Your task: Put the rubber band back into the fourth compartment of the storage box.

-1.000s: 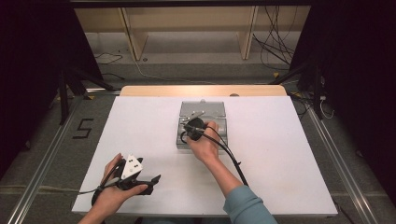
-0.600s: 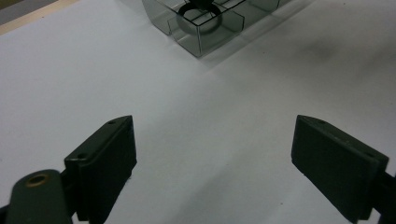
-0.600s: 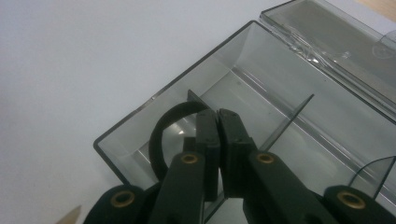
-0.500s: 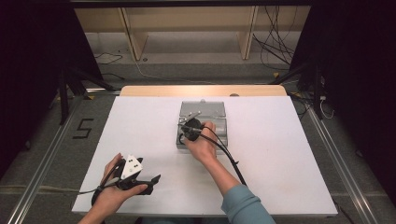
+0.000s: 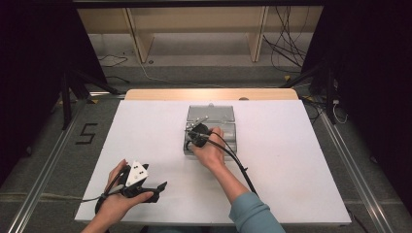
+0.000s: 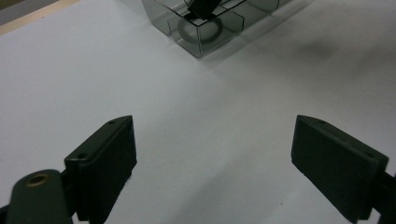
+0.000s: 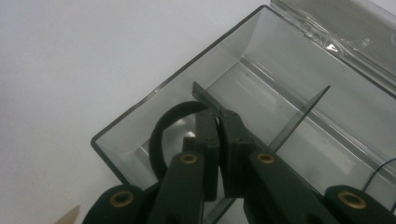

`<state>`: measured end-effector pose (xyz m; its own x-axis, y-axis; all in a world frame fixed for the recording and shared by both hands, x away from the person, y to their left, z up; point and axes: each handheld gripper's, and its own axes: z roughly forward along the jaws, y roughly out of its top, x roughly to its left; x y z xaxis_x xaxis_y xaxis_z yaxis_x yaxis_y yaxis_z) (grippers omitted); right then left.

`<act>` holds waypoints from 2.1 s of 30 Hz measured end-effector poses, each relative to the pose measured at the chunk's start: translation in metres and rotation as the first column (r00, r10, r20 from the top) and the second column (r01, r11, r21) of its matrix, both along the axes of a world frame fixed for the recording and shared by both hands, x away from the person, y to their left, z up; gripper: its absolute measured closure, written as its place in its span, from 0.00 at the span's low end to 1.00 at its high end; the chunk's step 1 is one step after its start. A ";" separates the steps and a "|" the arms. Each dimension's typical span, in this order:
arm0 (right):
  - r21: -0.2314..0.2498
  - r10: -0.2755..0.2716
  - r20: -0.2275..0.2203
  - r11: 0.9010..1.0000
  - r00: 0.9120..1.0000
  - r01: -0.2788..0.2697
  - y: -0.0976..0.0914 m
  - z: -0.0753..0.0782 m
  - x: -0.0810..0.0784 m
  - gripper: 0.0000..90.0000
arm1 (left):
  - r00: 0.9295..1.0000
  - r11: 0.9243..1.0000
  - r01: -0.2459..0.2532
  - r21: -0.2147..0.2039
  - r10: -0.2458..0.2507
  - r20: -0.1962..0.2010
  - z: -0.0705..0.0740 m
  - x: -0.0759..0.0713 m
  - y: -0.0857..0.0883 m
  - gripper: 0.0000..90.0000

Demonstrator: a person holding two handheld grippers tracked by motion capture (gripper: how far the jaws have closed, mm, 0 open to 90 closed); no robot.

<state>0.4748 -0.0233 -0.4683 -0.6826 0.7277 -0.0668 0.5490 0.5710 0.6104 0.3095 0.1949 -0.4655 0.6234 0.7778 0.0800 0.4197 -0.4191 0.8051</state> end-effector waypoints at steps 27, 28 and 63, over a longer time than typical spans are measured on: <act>0.034 -0.020 0.001 0.999 1.000 0.019 -0.006 0.006 -0.002 0.83 | 1.000 1.000 0.005 0.005 -0.005 0.000 0.000 0.000 0.000 0.15; 0.038 -0.018 0.008 0.999 1.000 0.018 -0.008 0.007 -0.003 0.81 | 1.000 1.000 0.004 0.005 -0.004 -0.001 0.000 0.000 0.000 0.15; 0.170 -0.134 0.061 0.978 0.989 0.122 -0.134 0.034 -0.036 0.44 | 1.000 1.000 -0.005 0.011 0.005 -0.013 -0.002 0.001 0.001 0.17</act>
